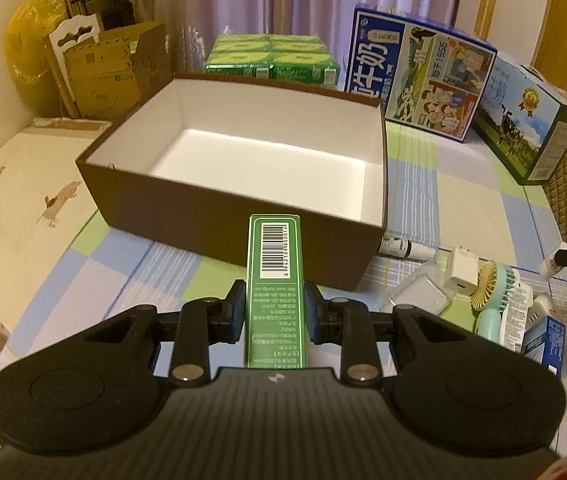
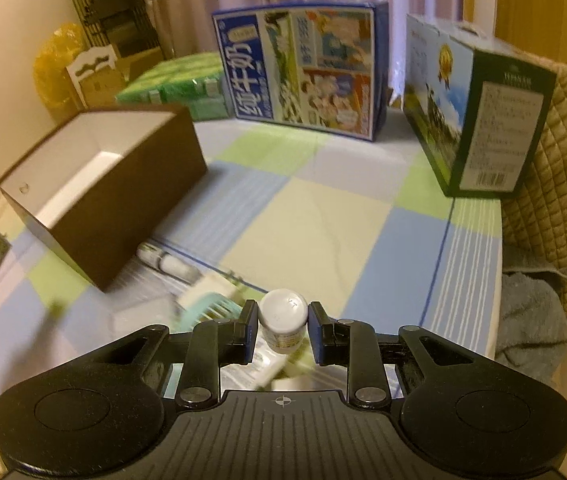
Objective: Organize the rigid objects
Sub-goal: 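Carry the green box with the left tool while the right tool grasps the white bottle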
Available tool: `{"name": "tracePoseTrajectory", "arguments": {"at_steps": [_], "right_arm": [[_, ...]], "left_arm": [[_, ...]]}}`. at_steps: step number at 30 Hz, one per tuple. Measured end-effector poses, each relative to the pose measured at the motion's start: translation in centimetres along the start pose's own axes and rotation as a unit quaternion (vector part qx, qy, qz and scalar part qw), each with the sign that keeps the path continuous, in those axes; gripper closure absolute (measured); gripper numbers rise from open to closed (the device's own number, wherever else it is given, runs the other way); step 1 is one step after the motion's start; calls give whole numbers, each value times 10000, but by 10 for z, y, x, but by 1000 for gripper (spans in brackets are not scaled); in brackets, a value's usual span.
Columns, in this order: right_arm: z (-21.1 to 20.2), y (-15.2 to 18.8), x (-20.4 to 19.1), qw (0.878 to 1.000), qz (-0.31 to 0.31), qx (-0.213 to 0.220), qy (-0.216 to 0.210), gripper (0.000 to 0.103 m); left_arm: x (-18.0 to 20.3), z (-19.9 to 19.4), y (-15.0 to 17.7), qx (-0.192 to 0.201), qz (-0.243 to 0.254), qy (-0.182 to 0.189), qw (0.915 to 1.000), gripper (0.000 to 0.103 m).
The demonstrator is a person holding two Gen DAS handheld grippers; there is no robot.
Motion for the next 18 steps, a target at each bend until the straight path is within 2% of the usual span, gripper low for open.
{"name": "tracePoseTrajectory", "arguments": {"at_steps": [7,18], "right_arm": [[-30,-20,-39,9996,72,225,-175,80],[-47,-71,-140,9971,131,607,-439,80]], "left_arm": [[-23,-15,-27,165,278,206,9993,78],[-82,-15,-88,355,793,548,9947,78]]}}
Point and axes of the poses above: each gripper's, at about its wrist camera, not at the fingertips, and z roughly the way its jaws point, x to its right, y to its underside, the point moved 1 cm from there along z, roughly the way its jaws point, and after that the axes turned 13 degrees about y, right-handed, at the moved point
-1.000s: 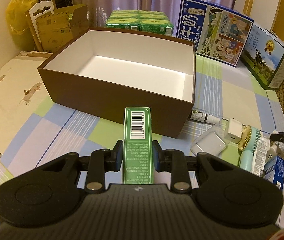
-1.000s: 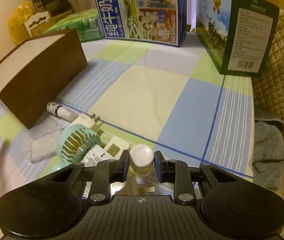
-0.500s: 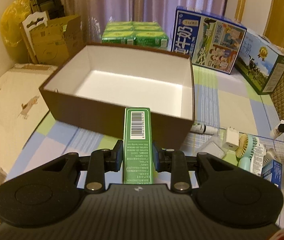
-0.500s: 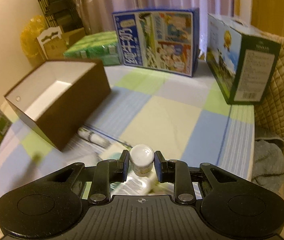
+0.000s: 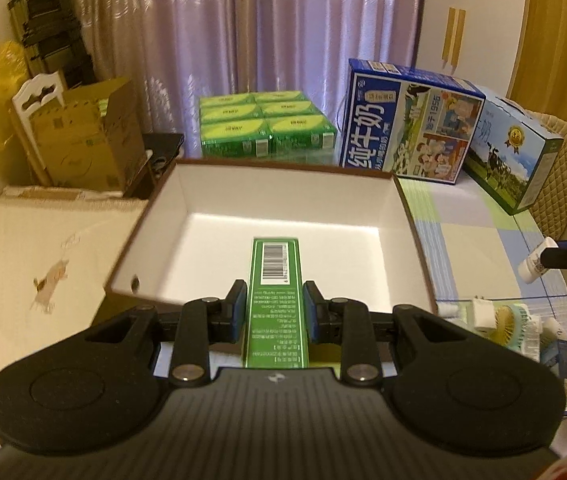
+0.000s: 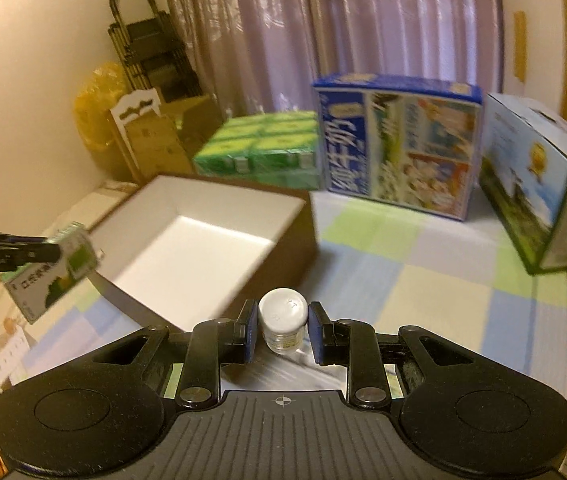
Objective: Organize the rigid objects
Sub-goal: 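Carry the green box with the left tool while the right tool grasps the white bottle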
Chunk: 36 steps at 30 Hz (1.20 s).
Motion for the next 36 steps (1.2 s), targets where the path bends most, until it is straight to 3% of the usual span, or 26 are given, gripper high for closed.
{"name": "tracePoseTrajectory", "arguments": {"at_steps": [8,14,36], "right_arm": [[33,-30,-66,9999,21,39,-92,80],[62,-45,-92,10000,5,-60,-53,80],[135,-53,-99,9972,72,-665,347,80]], "left_arm": [[-51,23,-33,42,266,197,9994,78],[-79,45,-51,14,362,326,9988,78],[-138,134,-64,-398,238,504,9977,78]]}}
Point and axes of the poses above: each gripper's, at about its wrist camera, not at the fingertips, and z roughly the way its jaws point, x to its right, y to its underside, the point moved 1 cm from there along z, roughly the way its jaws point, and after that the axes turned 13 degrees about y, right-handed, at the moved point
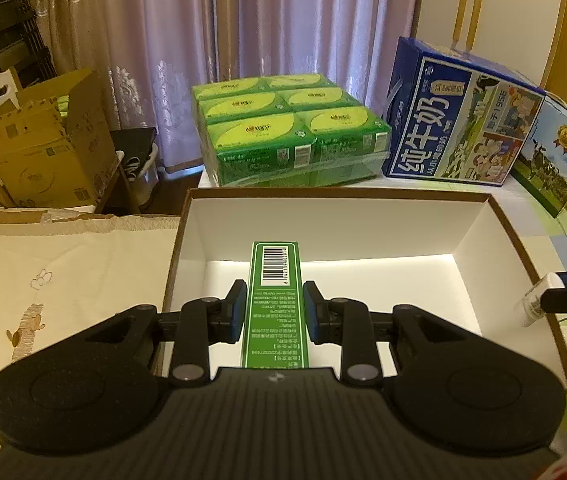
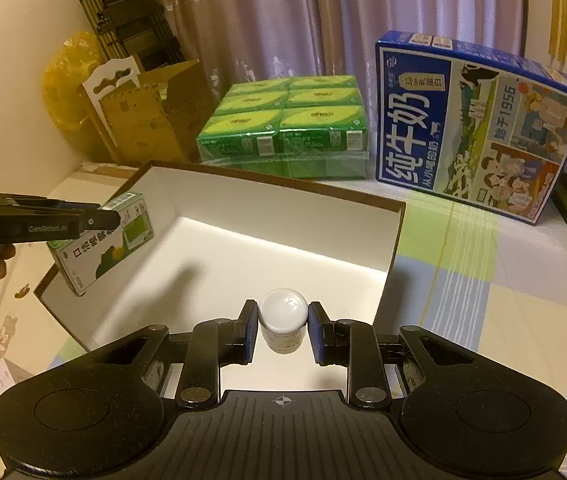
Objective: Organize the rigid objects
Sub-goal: 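Carry the green box with the left tool while the right tool grasps the white bottle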
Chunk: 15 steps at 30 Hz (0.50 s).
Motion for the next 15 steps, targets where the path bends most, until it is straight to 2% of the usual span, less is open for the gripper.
{"name": "tracePoseTrajectory", "arguments": {"at_steps": [4,5,8,15], "right_arm": [[4,0,0,10000,-6,-43,40,80],[4,0,1,10000,-10,-48,48,80],[6,0,-1,10000,-27,-61,55,80],[8,1,-3,9999,-46,-31,139,80]], "left_arm": [[-6,12,4,-51,-15,2,10000,77],[-6,15,4,-72,5,-30,10000,71],[-6,17,6,-152,59,-79,9998,63],[-9,14,8,-206,24,-59,9998,62]]}}
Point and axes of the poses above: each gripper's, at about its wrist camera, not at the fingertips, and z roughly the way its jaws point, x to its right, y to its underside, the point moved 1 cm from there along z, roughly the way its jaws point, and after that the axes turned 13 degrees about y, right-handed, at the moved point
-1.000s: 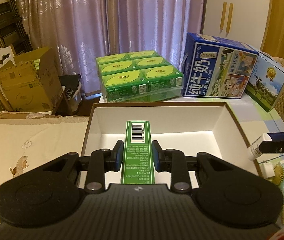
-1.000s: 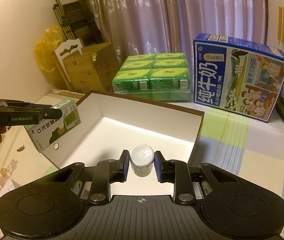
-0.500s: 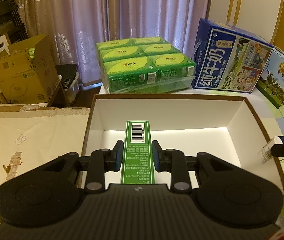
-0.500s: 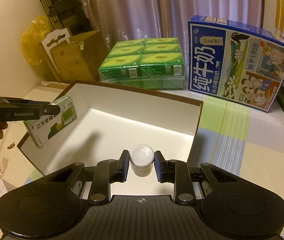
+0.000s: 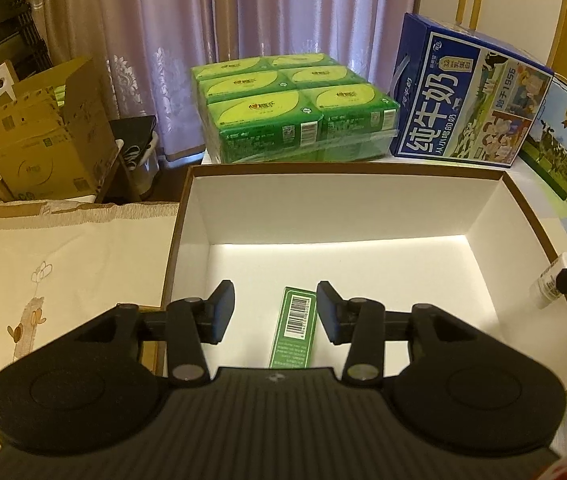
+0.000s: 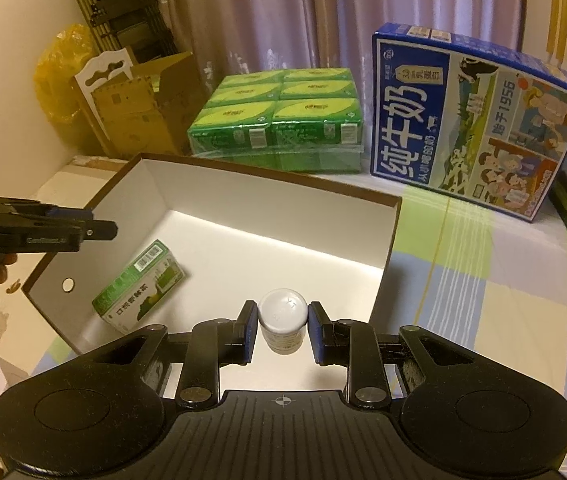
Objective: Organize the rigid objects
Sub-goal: 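Carry the green box with the left tool while the right tool grasps the white bottle, then open the left tool to drop the green box into the brown box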
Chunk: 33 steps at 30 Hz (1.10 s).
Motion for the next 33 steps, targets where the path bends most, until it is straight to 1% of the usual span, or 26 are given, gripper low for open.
{"name": "tracePoseTrajectory", "arguments": {"at_steps": [1,4,6,9,14,23,33], "right_arm": [[-1,0,-1,10000,-13,32,-18,80],[-3,-1,-1,10000,-11,81,55,75],[-3,-1,0,10000,20,79,52,67],[-6,-1,1,9999,44,96,40,62],[-9,1,1,9999,54,89,37,60],[-18,9,2,9999,135,88,-5,60],[-40,22,4,9996,217,189,-23,60]], "left_arm": [[0,-1,0,7,-12,3,10000,60],[0,-6,2,27,-43,-8,10000,55],[0,-9,3,28,-65,-14,10000,54],[-1,-15,6,27,-95,-31,9999,51],[-1,-26,10,54,-148,-44,9999,49],[2,-43,17,48,-242,-27,9997,49],[28,-61,26,117,-215,167,9996,49]]}}
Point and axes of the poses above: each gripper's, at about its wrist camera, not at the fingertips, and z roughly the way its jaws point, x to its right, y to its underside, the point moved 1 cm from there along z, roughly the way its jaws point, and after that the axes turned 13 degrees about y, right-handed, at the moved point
